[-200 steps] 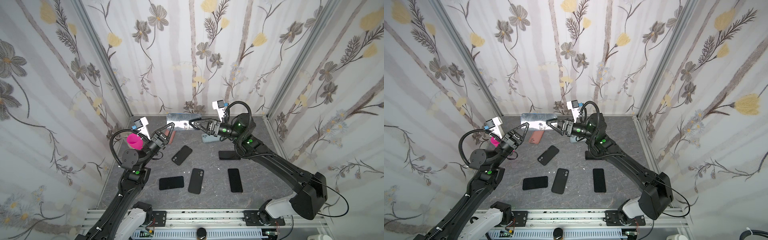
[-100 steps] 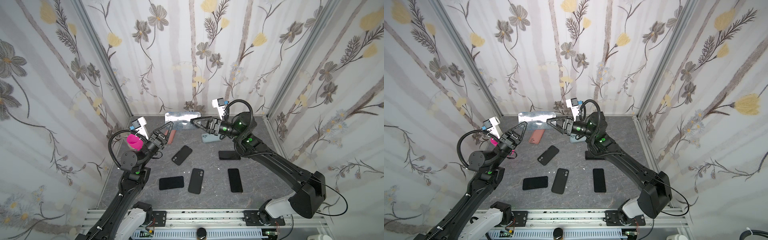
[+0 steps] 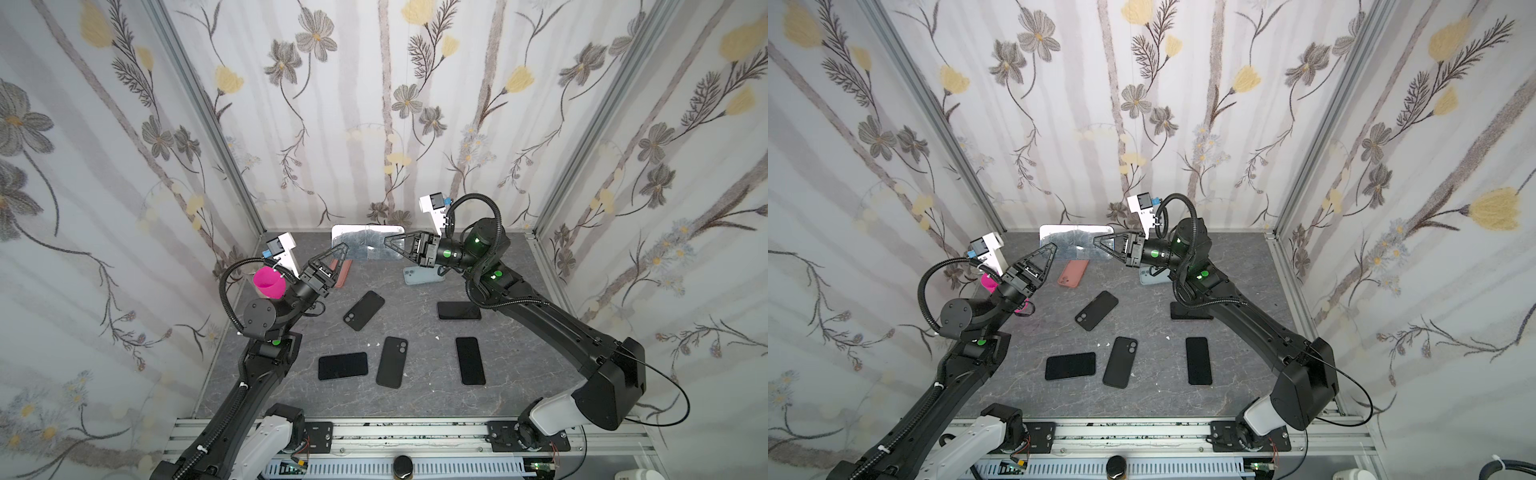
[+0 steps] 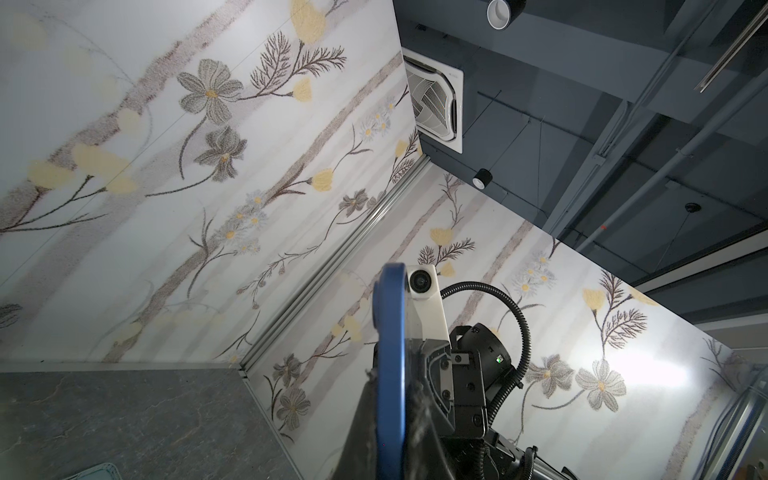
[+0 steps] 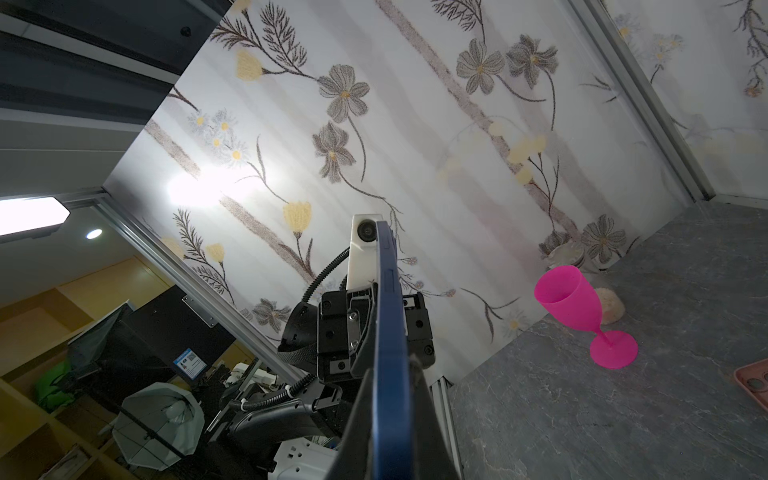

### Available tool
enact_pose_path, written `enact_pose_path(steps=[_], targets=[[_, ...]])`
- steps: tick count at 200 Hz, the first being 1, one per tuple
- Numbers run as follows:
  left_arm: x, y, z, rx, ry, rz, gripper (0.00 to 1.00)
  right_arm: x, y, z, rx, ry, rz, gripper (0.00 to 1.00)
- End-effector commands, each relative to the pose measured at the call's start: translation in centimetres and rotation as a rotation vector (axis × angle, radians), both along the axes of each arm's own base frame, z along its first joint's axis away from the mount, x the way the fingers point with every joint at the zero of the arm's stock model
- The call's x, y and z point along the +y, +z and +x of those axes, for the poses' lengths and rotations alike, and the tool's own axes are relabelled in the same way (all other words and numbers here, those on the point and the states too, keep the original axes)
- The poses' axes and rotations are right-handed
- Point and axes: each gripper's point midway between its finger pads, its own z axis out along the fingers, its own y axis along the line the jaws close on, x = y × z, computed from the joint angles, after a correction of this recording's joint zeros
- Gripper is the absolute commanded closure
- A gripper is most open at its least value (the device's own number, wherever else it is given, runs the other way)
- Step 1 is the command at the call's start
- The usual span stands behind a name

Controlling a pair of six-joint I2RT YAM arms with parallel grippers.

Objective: Put the phone into the phone case

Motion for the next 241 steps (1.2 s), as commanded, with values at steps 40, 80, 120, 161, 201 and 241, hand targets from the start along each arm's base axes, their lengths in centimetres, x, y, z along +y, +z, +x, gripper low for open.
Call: enact_pose_path(steps=[40, 80, 120, 161, 201, 241], targets=[[1.0, -2.4, 2.5, -0.030, 0.185, 0.173, 0.90, -2.3, -0.2, 2.5, 0.018, -0.137, -0.052, 1.00], [1.9, -4.1, 4.3, -0.031, 0.310, 0.285, 0.81, -3.8, -0.9, 4.0, 0.053, -0.180, -0.074, 1.00], [2.1, -5.5, 5.4, -0.038, 0.355, 0.353, 0.47, -4.3, -1.1, 4.8, 0.066, -0.181, -0.088, 1.00], [2.3, -10.2, 8.3, 0.051, 0.418, 0.565, 0.30, -6.0, -3.8, 7.5, 0.121, -0.250, -0.203, 1.00], [1.3, -15.8, 8.4, -0.011, 0.414, 0.811, 0.16, -6.3, -6.2, 8.5, 0.114, -0.260, -0.295, 1.00], [-0.9, -18.7, 8.6, -0.058, 0.335, 0.920, 0.09, -5.7, -9.2, 9.0, 0.152, -0.227, -0.364, 1.00]])
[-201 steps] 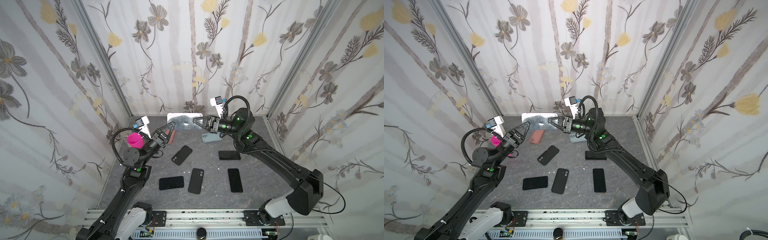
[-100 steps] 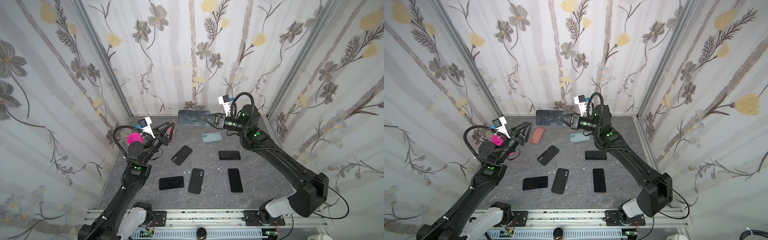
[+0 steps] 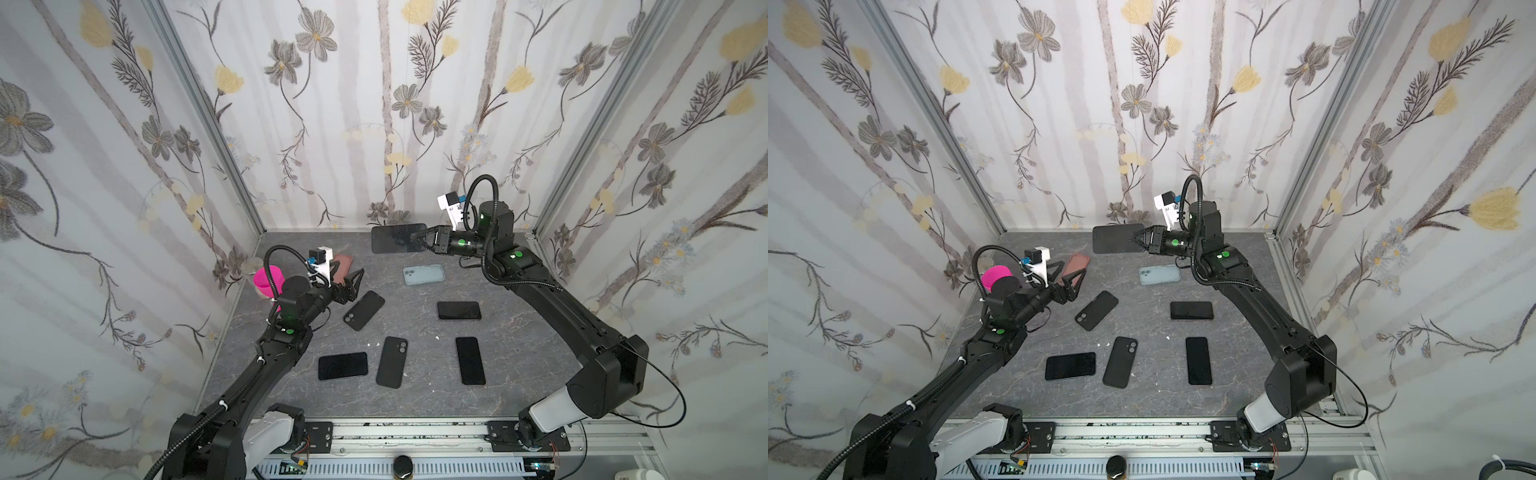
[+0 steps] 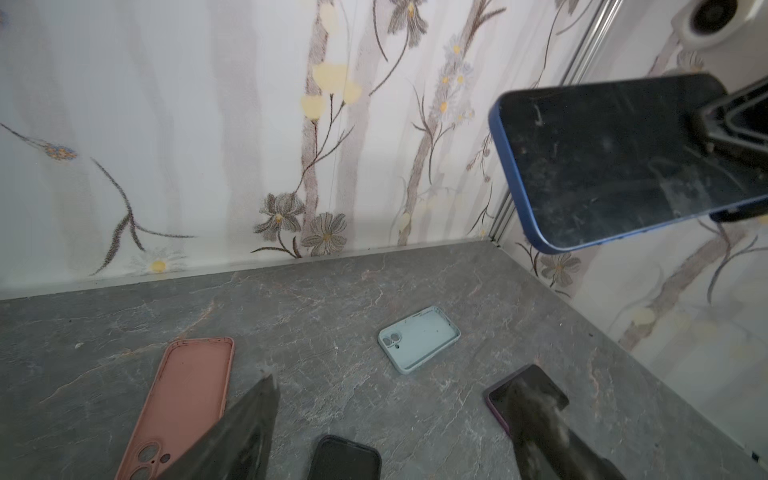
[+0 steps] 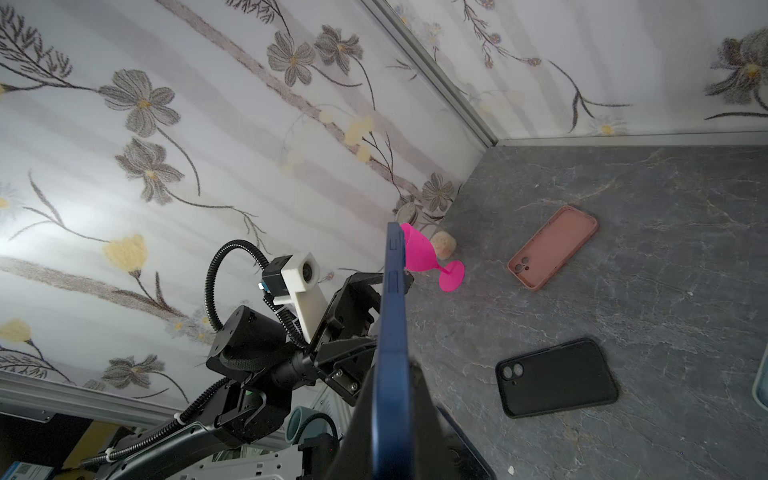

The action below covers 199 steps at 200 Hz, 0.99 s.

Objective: Put the phone into the phone case
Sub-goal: 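Carry the phone toward the black case while the left gripper grasps the case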

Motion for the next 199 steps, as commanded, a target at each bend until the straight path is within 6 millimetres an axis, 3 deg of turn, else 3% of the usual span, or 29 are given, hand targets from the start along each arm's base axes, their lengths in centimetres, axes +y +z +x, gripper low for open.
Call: enact_pose_path(steps=[1, 10, 15, 33, 67, 101, 117, 151, 199], targets=[[-1.1, -1.0, 0.1, -0.057, -0.053, 0.111, 0.09, 0.3, -1.2, -0.1, -0.016, 0.040, -0.040, 1.00], [-1.5, -1.4, 0.3, -0.055, -0.066, 0.135, 0.07, 0.2, -1.8, 0.0, -0.012, 0.040, -0.071, 1.00], [-1.8, -1.7, 0.3, -0.054, -0.074, 0.147, 0.07, 0.5, -3.4, 0.7, 0.011, 0.042, -0.101, 1.00], [-2.5, -2.5, 1.0, -0.022, -0.076, 0.171, 0.08, 0.5, -5.9, 1.3, 0.049, 0.050, -0.191, 1.00], [-0.3, -4.4, 3.3, 0.206, 0.134, 0.051, 0.20, 0.5, -10.1, 2.1, 0.111, 0.075, -0.299, 1.00], [1.8, -9.0, 1.8, 0.523, 0.306, -0.096, 0.41, 0.8, -13.1, 2.6, 0.154, 0.081, -0.352, 1.00], [3.4, -12.0, 0.3, 0.678, 0.430, -0.151, 0.43, 1.2, -14.2, 2.7, 0.166, 0.085, -0.371, 1.00], [4.7, -16.8, -2.2, 0.865, 0.552, -0.186, 0.52, 2.6, -15.2, 2.6, 0.175, 0.115, -0.379, 1.00], [4.6, -21.8, -2.8, 1.003, 0.572, -0.087, 0.61, 4.1, -14.8, 2.1, 0.162, 0.145, -0.378, 1.00]])
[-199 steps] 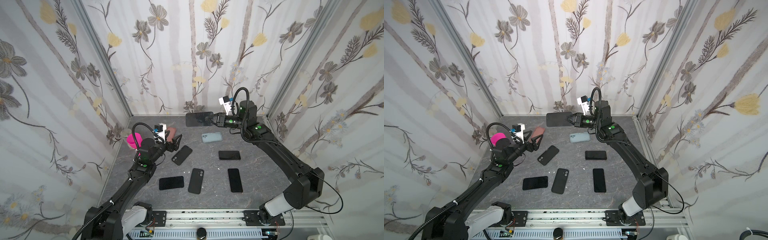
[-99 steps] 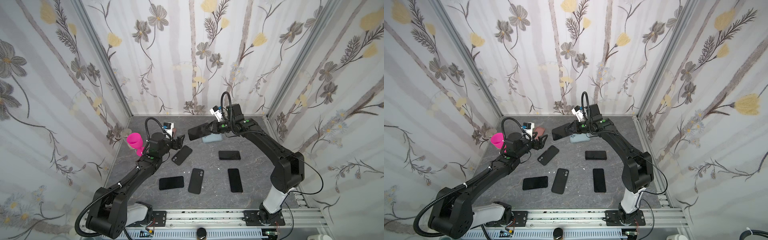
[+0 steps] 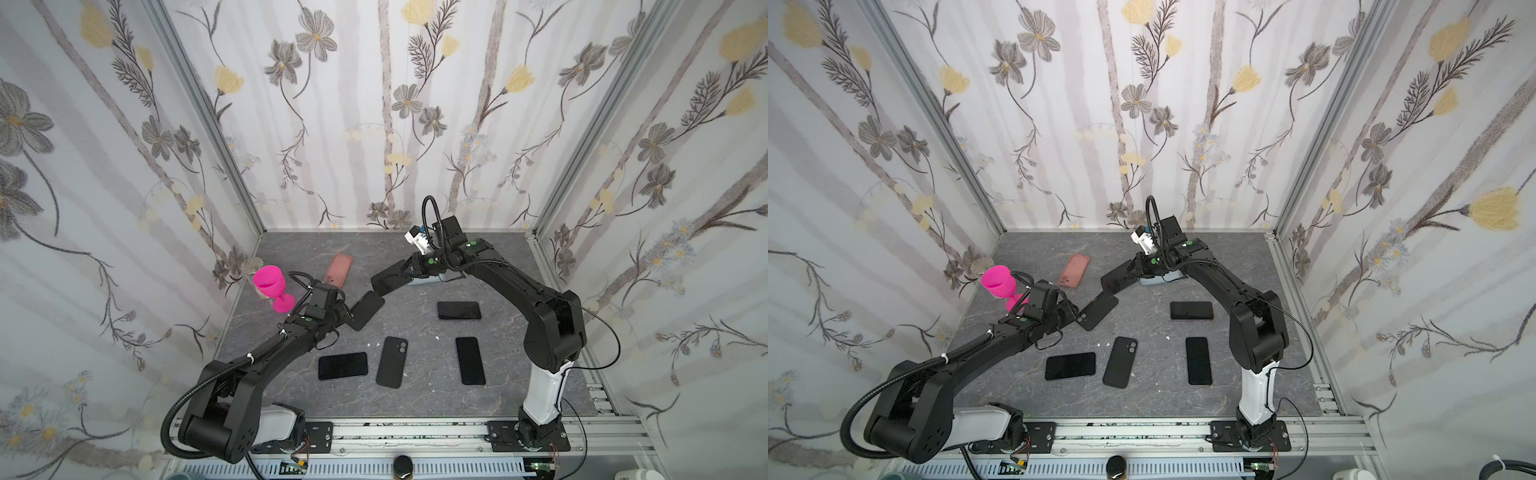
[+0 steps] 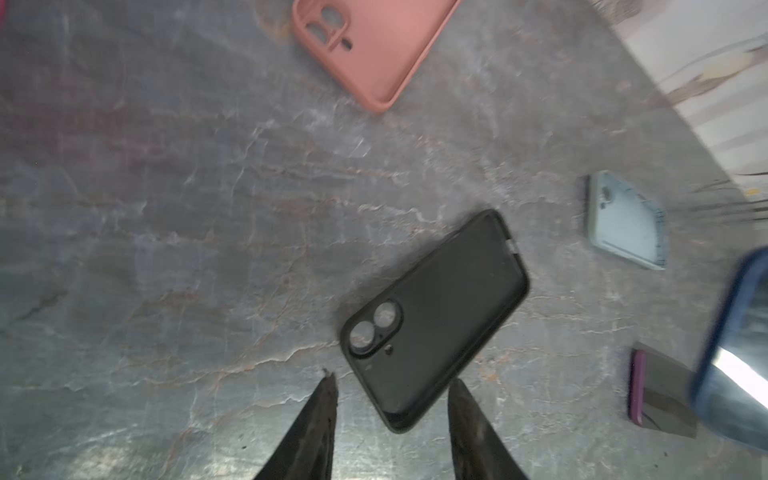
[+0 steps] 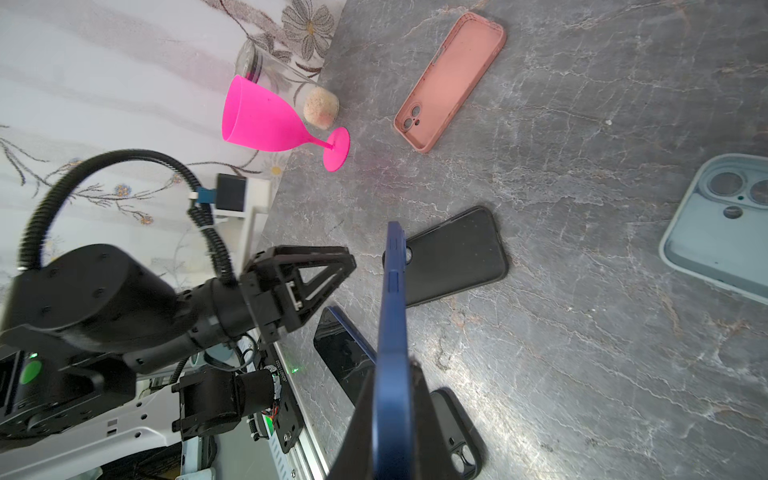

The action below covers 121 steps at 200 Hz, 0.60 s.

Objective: Put the phone into the phone case
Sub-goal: 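Carry the phone toward the black case while the left gripper grasps the case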

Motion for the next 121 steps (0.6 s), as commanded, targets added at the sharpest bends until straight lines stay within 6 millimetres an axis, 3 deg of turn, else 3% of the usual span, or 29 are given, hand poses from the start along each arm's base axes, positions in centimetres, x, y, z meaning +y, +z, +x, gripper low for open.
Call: enact_pose_path(steps=[1, 65, 97, 121], targets=[[0.2, -2.0, -0.4, 0.077, 0.025, 0.013, 0.61, 0.8, 1.2, -0.2, -0.037, 0.038, 0.029, 1.00], [-1.2, -5.6, 0.2, 0.185, -0.073, 0.032, 0.82, 0.2, 1.7, -0.4, -0.050, 0.023, 0.009, 1.00], [-1.3, -6.1, 0.6, 0.208, -0.113, 0.069, 0.93, -0.2, 1.7, -0.7, -0.047, 0.023, -0.007, 1.00], [-1.7, -6.3, 0.9, 0.215, -0.148, 0.079, 0.95, -0.7, 1.2, -1.0, -0.027, 0.020, -0.031, 1.00]])
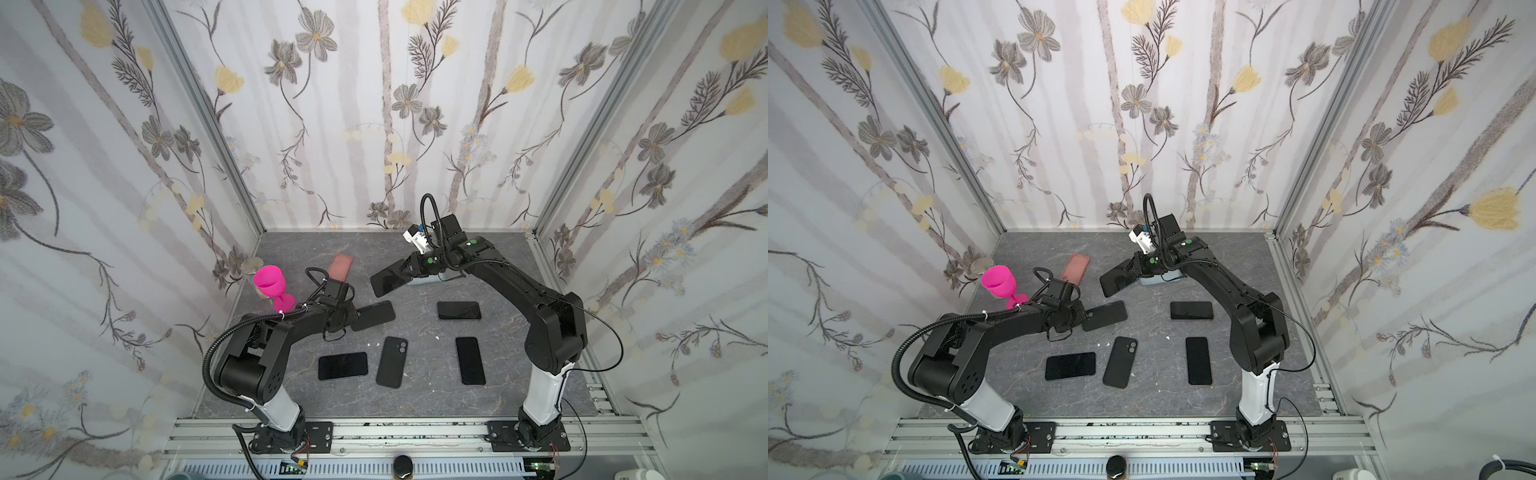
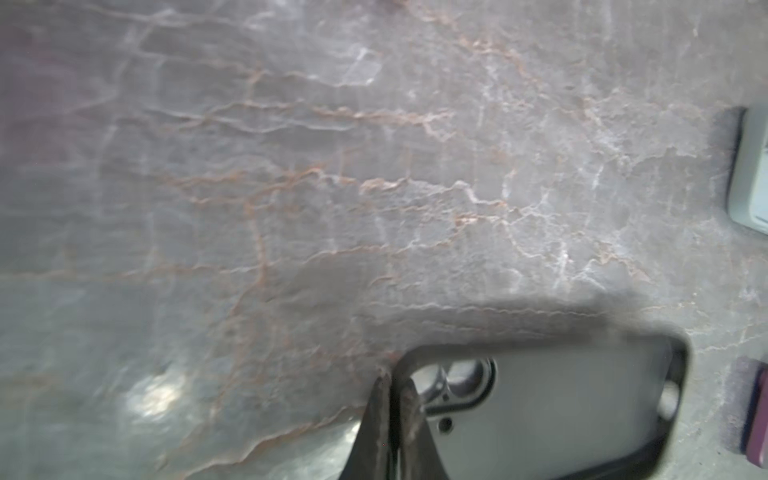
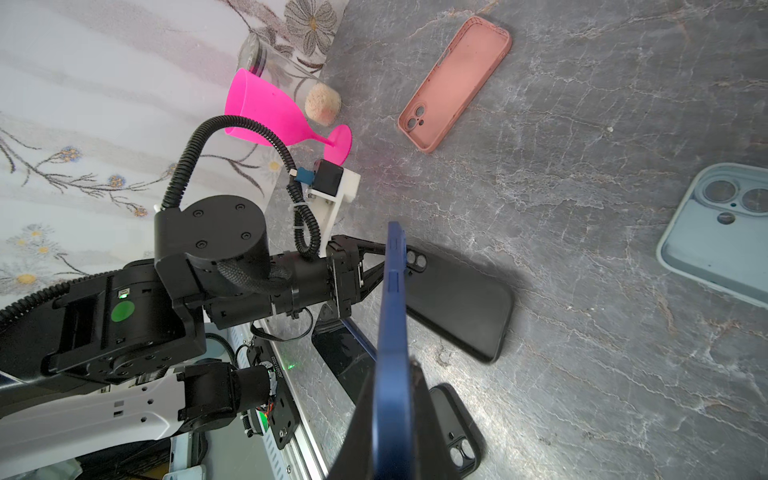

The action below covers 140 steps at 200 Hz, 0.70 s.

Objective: Put the phone into the phone case
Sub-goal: 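Carry the phone toward the black case while the left gripper grasps the case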

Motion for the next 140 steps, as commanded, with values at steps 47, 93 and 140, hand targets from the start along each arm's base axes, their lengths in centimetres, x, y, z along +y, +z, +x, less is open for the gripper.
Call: enact_pose_path(steps=[47, 93, 140], targets=[[-1.7, -1.3, -0.6, 0.082, -0.107, 0.001, 0.94, -2.1, -1.9, -1.5, 0.064, -0.028, -0.059, 1.00], [-3.6, -0.3, 0.1, 0.059, -0.155, -0.072, 0.73, -1.9, -3.8, -2.2, 0.139, -0.096, 0.002, 1.00], [-3.1, 1.1, -0.3, 0.026, -0.144, -0.090, 0.67, -0.5, -5.1, -2.0, 0.190, -0.118, 0.060, 1.00]])
